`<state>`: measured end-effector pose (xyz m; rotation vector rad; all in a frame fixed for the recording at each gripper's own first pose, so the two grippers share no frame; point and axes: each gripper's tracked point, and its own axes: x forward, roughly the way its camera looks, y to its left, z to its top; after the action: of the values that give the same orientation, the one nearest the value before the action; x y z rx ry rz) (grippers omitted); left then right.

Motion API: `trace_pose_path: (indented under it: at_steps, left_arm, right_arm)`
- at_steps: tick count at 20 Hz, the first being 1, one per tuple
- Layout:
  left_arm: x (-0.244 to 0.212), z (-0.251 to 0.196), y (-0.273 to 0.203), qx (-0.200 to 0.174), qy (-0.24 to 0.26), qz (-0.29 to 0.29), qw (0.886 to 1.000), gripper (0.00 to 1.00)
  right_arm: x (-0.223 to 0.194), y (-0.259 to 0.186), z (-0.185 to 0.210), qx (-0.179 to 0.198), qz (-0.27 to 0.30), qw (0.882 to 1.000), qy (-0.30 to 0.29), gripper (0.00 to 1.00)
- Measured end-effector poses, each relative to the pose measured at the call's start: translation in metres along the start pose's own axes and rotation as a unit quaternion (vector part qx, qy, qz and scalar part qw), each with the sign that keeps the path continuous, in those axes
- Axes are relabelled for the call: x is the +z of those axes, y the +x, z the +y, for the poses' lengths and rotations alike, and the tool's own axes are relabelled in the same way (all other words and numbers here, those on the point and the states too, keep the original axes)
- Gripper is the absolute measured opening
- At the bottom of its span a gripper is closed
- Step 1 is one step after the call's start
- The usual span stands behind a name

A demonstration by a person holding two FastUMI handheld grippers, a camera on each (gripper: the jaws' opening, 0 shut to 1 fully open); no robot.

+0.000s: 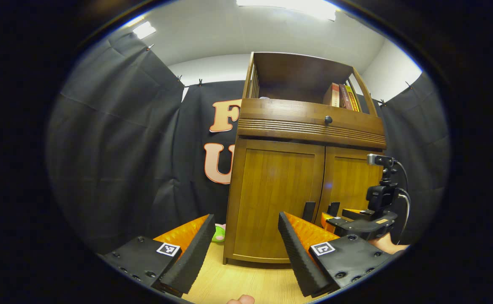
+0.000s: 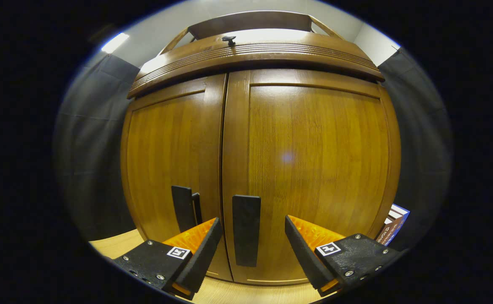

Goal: Open the right door of the double-door shoe cabinet with the right hand, and open the left door with the left hand.

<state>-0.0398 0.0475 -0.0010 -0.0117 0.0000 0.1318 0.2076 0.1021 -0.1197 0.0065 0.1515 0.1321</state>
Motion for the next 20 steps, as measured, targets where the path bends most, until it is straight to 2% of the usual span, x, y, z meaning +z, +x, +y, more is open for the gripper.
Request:
trace_pose_path:
  at_steps: [1,2,3,4,6,7,8,9,12,13,16,17,18,19,20]
  left_arm:
    - [-0.001,0.003,-0.002,0.003,-0.002,0.002,1.000,0.95]
    - [-0.001,0.006,-0.003,0.007,-0.003,0.002,1.000,0.97]
    - [0.000,0.009,-0.004,0.010,-0.004,0.001,1.000,0.97]
    - [0.001,0.012,-0.006,0.014,-0.004,-0.001,1.000,0.97]
    - [0.004,0.019,-0.007,0.022,-0.001,-0.004,1.000,0.96]
    - [0.005,0.021,-0.007,0.024,-0.001,-0.005,1.000,0.96]
    - [0.006,0.022,-0.007,0.026,-0.001,-0.006,1.000,0.96]
    - [0.007,0.022,-0.006,0.025,-0.002,-0.007,1.000,0.96]
    - [0.009,0.020,-0.005,0.023,-0.002,-0.010,1.000,0.95]
    - [0.009,0.017,-0.006,0.018,-0.002,-0.010,1.000,0.95]
    - [0.010,0.010,-0.007,0.008,-0.004,-0.011,1.000,0.95]
    - [0.011,0.008,-0.008,0.007,-0.002,-0.012,1.000,0.95]
    - [0.012,0.007,-0.011,0.005,0.001,-0.014,1.000,0.95]
    - [0.014,0.007,-0.012,0.005,0.003,-0.017,1.000,0.94]
    - [0.015,0.007,-0.014,0.006,0.005,-0.019,1.000,0.94]
  right_arm:
    - [-0.003,0.005,-0.001,-0.006,0.003,1.000,0.003,1.00]
    - [-0.004,0.008,-0.004,-0.013,0.005,1.000,0.006,0.92]
    - [-0.005,0.010,-0.007,-0.021,0.006,1.000,0.009,1.00]
    - [-0.004,0.011,-0.011,-0.030,-0.001,0.999,0.012,0.86]
    - [-0.004,0.011,-0.010,-0.030,-0.010,0.999,0.008,0.84]
    - [-0.004,0.012,-0.010,-0.033,-0.011,0.999,-0.005,0.73]
    - [-0.004,0.010,-0.008,-0.033,-0.015,0.999,-0.018,0.72]
    - [-0.006,0.012,-0.005,-0.028,-0.015,0.999,-0.030,0.60]
    - [-0.013,0.016,0.008,-0.011,-0.011,0.999,-0.048,0.45]
    - [-0.012,0.014,0.008,-0.008,-0.010,0.999,-0.044,0.40]
    - [-0.014,0.014,0.010,0.004,-0.010,1.000,-0.011,0.34]
    - [-0.015,0.014,0.011,0.005,-0.003,1.000,0.006,0.21]
    - [-0.016,0.013,0.011,0.008,0.001,1.000,0.015,0.30]
    - [-0.015,0.011,0.012,0.012,0.001,1.000,0.017,0.30]
    - [-0.014,0.010,0.011,0.015,0.000,1.000,0.017,0.40]
